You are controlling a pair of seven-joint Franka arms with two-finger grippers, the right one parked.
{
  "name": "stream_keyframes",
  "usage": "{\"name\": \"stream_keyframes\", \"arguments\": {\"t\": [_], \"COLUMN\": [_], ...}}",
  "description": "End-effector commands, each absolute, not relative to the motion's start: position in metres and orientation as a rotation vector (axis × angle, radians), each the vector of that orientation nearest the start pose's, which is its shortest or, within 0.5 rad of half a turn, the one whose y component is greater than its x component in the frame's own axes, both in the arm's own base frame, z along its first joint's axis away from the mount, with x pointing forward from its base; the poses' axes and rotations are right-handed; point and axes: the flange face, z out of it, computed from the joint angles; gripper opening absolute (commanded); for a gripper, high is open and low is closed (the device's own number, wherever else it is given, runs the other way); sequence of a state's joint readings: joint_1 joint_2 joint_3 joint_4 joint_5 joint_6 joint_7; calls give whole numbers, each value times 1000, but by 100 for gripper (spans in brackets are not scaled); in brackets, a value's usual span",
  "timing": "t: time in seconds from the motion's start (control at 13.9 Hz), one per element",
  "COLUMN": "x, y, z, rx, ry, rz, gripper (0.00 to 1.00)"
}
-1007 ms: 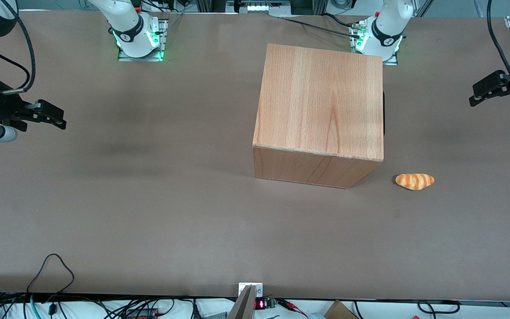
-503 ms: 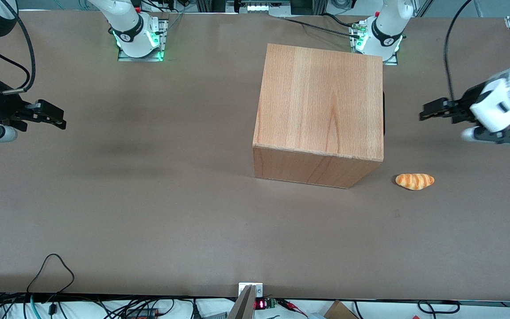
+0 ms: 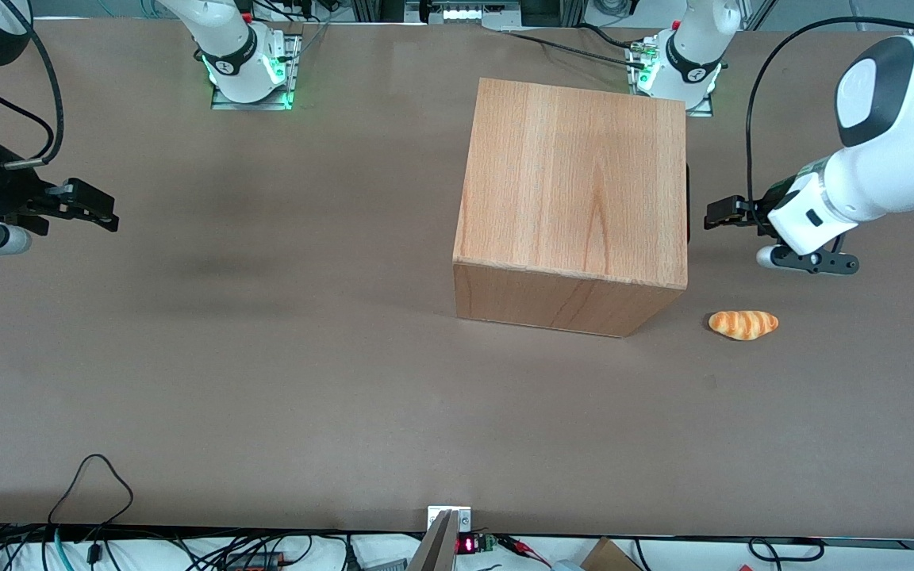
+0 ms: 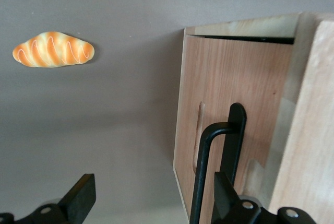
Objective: Open top drawer with left arm
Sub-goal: 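Move the open left gripper toward the black drawer handle of the wooden cabinet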
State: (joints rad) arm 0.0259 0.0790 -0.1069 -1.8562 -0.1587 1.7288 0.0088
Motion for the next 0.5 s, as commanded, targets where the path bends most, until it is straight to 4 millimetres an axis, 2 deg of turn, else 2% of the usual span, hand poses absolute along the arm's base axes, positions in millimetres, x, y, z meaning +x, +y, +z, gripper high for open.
{"name": "stream_keyframes", "arguments": {"t": [0.0,0.14,0.43], "x": [547,543,539], "y": [-59,-63,-65], "z": [450,439,430], "rx": [-3290,-3287,-3285], "ry": [94,100,108], "rz": [339,350,378], "gripper": [100,100,100]}}
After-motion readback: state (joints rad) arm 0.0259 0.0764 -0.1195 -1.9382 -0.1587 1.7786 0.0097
